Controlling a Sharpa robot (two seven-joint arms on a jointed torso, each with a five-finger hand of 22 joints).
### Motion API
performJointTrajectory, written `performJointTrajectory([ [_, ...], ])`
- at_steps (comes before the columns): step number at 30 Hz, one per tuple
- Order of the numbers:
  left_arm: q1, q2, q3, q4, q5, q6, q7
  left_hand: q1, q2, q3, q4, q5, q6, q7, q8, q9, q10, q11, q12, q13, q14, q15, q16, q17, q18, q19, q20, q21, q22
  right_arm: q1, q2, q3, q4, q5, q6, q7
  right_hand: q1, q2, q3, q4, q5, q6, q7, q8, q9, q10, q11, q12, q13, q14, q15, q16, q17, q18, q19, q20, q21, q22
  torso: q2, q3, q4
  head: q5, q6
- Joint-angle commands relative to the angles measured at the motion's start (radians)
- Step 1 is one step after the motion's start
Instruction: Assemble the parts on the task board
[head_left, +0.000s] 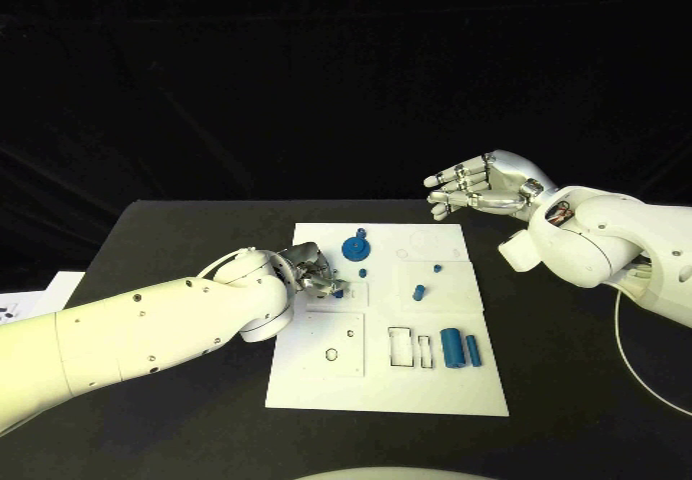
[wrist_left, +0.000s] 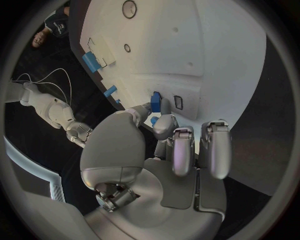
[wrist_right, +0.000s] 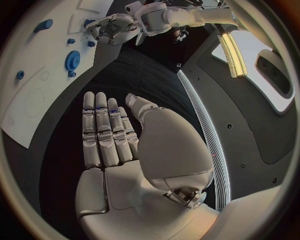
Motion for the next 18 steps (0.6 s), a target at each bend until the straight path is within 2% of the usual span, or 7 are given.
performJointTrajectory([
  [1, -0.004, 0.0, -0.003, 0.001, 0.019, 0.018, 0.001, -0.007, -0.009, 0.042, -0.056, 0.002, 0.023, -0.012, 0.0, 0.001, 0.005, -0.005, 0.006, 0.003, 0.107, -0.008, 0.003, 0.263, -0.015, 0.074, -0.008, 0.004, 0.2, -0.001, 0.001, 0.0, 0.0, 0.0, 0.016, 0.012, -0.008, 0.003, -0.001, -0.003, 0.006, -0.006, 0.004, -0.001, 0.0, -0.004, 0.004, -0.003, -0.001, -0.009, 0.0, -0.005, -0.001, 0.002, 0.006, 0.001, -0.006, -0.001, 0.0, -0.0001, 0.0003, 0.0, 0.0],
  [18, -0.004, 0.0, -0.003, 0.001, 0.025, 0.0, -0.002, -0.048, -0.006, -0.036, -0.014, 0.004, 0.039, -0.016, -0.003, 0.001, 0.01, -0.008, 0.012, 0.011, 0.107, -0.011, 0.003, 0.263, -0.015, 0.075, -0.012, 0.005, 0.202, -0.002, 0.001, 0.0, -0.001, 0.0, 0.016, 0.012, -0.009, 0.002, -0.001, -0.004, 0.007, -0.007, 0.005, -0.001, 0.0, -0.005, 0.005, -0.003, -0.001, -0.01, 0.001, -0.006, -0.002, 0.002, 0.006, 0.002, -0.007, -0.002, 0.0, 0.0005, 0.0001, 0.0, 0.0],
])
